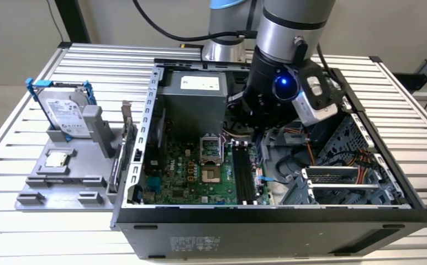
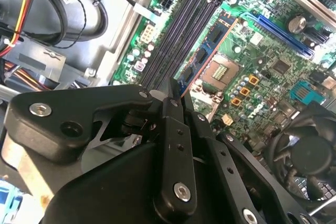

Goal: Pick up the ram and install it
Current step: 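Insert the ram into the slot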

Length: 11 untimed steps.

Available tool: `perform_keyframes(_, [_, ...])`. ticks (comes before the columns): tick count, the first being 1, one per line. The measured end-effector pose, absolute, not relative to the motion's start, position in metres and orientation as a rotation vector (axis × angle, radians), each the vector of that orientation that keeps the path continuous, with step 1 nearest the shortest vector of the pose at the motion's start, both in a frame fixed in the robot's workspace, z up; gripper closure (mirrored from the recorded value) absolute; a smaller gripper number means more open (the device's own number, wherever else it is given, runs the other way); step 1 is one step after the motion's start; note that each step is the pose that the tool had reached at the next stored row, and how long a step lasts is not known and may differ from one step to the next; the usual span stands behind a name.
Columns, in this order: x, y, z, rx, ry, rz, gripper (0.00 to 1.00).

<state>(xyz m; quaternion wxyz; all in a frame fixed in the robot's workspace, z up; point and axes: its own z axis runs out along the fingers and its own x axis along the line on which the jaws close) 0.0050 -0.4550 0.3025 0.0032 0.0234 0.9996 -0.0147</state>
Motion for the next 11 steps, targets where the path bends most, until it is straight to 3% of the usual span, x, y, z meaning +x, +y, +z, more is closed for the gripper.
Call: perform_keyframes(11, [0.005,-0.4545,0.2921,0.111,3.133,-0.046,1.0])
